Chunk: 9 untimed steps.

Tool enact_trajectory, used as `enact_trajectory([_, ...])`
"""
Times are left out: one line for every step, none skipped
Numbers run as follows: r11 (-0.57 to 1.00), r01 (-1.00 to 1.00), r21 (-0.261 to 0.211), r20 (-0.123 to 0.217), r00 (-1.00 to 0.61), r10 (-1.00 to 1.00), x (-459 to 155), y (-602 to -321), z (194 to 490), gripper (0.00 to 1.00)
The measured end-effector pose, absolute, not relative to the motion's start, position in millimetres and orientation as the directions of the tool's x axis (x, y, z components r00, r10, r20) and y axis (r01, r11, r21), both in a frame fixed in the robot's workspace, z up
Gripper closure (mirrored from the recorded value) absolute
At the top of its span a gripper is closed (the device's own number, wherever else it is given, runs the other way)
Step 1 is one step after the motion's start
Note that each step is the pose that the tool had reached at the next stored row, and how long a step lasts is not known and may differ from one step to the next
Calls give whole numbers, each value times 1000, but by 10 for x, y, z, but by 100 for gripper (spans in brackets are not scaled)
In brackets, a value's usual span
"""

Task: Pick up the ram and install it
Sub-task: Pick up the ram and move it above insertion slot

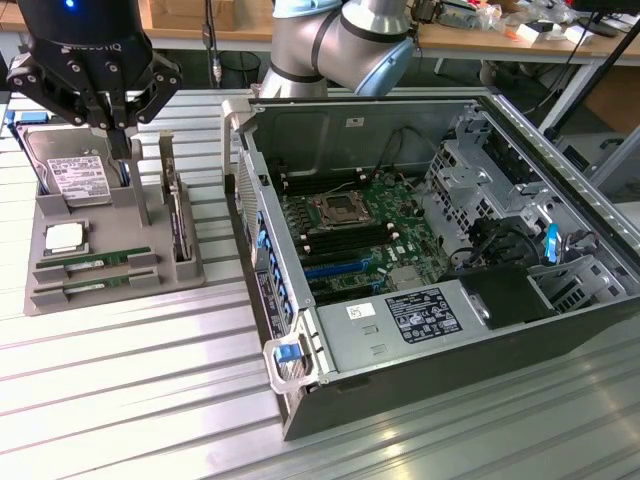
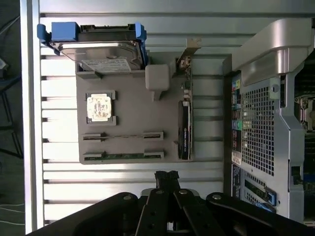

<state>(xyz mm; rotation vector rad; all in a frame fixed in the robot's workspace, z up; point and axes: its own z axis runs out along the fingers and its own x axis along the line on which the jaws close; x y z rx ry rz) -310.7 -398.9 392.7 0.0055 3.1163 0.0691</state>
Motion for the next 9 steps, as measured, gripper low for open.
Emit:
enact_trajectory([999,-17,44,-24,-1000,-16,-3107,-3989,3927,89])
enact_trajectory([999,-29,44,-24,-999,-28,-3107,-3989,3927,89])
enact_trajectory([998,-38,44,-24,-999,-37,-3106,-3989,3927,89])
enact_trajectory([998,-44,44,-24,-999,-43,-3107,-3989,3927,89])
enact_trajectory([998,-50,44,-24,-998,-49,-3106,-3989,3927,89])
enact_trajectory([997,-56,44,-24,-998,-55,-3106,-3989,3927,89])
enact_trajectory([997,-68,44,-24,-997,-67,-3106,-3989,3927,89])
enact_trajectory([996,-82,44,-24,-996,-81,-3107,-3989,3927,89])
enact_trajectory([995,-87,44,-24,-996,-86,-3107,-3989,3927,89])
